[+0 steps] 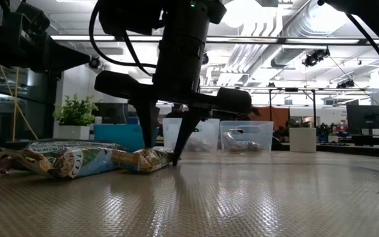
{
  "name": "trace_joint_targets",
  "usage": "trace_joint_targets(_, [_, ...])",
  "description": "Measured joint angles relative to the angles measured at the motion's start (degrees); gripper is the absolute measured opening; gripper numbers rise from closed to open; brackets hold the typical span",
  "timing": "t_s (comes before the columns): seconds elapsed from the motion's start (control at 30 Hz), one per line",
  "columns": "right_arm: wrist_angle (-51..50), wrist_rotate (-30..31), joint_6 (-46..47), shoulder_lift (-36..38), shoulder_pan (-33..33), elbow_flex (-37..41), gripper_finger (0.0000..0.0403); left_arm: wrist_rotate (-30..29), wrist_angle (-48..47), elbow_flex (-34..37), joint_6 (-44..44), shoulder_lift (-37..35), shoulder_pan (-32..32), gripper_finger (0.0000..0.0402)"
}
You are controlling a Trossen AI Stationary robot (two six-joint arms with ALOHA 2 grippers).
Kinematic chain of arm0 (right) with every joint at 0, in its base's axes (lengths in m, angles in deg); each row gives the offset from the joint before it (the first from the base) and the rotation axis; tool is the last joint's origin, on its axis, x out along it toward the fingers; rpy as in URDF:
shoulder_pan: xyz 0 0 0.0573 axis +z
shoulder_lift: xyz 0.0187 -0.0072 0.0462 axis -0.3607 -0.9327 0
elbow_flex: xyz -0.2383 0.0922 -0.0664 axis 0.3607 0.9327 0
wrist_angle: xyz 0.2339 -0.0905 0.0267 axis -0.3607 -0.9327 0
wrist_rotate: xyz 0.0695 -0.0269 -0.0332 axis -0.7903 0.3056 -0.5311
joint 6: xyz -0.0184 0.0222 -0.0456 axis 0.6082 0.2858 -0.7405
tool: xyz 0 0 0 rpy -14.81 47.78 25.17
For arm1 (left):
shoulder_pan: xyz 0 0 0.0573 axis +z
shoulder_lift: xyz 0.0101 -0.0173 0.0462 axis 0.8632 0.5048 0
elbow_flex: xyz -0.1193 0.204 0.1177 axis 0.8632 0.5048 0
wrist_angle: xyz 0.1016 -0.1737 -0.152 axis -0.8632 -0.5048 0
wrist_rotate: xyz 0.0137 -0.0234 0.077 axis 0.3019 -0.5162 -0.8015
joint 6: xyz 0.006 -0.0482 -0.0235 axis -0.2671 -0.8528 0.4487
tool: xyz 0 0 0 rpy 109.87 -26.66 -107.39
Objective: Pick and place Granola Bars by type
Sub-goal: Put the right yellow granola bar into the right transparent bin
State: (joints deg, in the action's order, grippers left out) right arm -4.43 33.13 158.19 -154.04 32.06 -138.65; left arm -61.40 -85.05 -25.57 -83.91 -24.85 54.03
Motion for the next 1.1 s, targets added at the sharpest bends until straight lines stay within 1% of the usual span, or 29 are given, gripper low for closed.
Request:
trace_joint_targets(0.17, [0.0,-0.1,-0.4,0.0,0.0,0.0,0.0115,0.0,0.0,0.0,0.0,0.0,0.0,0.0000])
trace_joint_targets(0.57, [-0.1,0.8,-0.6,0.5,0.0,0.1,0.0057,0.0,0.0,0.0,0.0,0.0,0.0,0.0000])
trace_joint_targets(0.9, [-0.2,1.5,-1.6,1.1,0.5,0.2,0.0050,0.0,0.0,0.0,0.0,0.0,0.0,0.0000])
trace_joint_targets(1.1, [0.1,3.7,-3.4,2.7,0.5,0.2,0.0044,0.0,0.0,0.0,0.0,0.0,0.0,0.0000])
